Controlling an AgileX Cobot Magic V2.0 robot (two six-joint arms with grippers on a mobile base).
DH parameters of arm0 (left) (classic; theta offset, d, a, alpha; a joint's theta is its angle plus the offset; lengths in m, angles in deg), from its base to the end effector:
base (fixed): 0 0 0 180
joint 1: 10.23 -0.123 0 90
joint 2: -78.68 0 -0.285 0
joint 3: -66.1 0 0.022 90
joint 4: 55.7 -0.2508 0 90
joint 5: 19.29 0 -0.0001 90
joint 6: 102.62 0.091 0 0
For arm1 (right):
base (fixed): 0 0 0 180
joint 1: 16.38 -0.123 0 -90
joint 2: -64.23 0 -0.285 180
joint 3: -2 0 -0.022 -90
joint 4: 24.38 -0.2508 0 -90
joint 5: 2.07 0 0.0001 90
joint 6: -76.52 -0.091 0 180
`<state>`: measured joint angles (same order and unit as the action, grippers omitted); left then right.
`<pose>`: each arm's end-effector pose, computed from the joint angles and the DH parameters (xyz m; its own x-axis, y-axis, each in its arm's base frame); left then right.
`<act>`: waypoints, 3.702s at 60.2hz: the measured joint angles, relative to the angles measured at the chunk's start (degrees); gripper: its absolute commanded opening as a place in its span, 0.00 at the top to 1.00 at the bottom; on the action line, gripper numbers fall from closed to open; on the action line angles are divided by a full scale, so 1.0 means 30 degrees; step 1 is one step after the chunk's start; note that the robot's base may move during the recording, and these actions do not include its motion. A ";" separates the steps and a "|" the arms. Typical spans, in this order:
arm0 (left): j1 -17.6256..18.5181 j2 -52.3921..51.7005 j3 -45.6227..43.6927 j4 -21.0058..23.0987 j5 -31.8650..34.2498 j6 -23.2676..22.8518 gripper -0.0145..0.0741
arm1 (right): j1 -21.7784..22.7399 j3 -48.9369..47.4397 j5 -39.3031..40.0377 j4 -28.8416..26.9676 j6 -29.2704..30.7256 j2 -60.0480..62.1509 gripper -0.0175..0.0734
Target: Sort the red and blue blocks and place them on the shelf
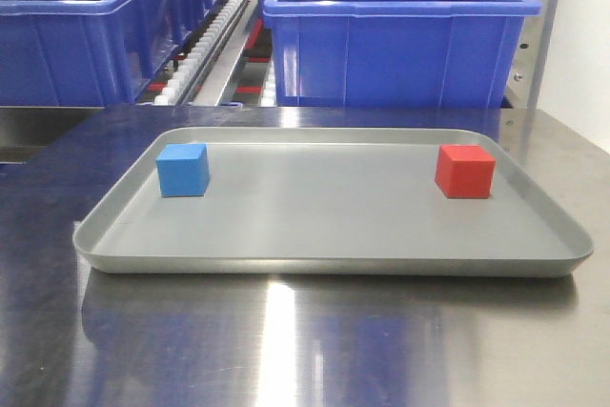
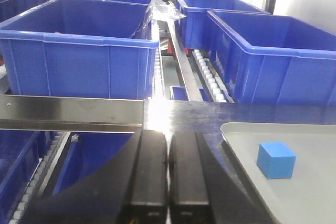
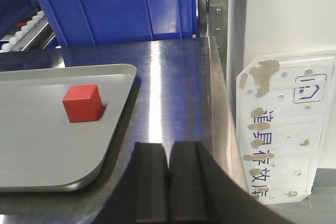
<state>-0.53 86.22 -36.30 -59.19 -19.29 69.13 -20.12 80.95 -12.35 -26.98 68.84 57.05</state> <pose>0.0554 -0.0095 0.2112 0.0692 -0.0960 -0.9930 0.1748 0.9811 -0.0827 0.0562 0.0044 0.1873 -0.1225 0.1701 -0.9778 -0.0523 0.9827 0.1775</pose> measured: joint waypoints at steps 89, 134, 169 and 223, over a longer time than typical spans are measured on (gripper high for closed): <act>0.0000 0.0000 0.0000 0.0000 0.0000 0.0000 0.68 | 0.0000 -1.5776 -0.5211 -0.1095 -0.0154 -2.1609 0.51; 0.0000 0.0000 0.0000 0.0000 0.0000 0.0000 0.68 | -0.4161 -1.9537 -0.8451 -0.1107 -0.0195 -2.6977 0.13; 0.0000 0.0000 0.0000 0.0000 0.0000 0.0000 0.68 | -0.5145 -2.2032 -0.8453 -0.1147 -0.0195 -3.0098 0.13; 0.0000 0.0000 0.0000 0.0000 0.0000 0.0000 0.68 | -0.5145 -2.2194 -0.7316 -0.1147 -0.0195 -3.2987 0.13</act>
<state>-0.53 86.22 -36.30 -59.19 -19.29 69.13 -35.56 14.37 -34.30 -30.43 68.25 -41.91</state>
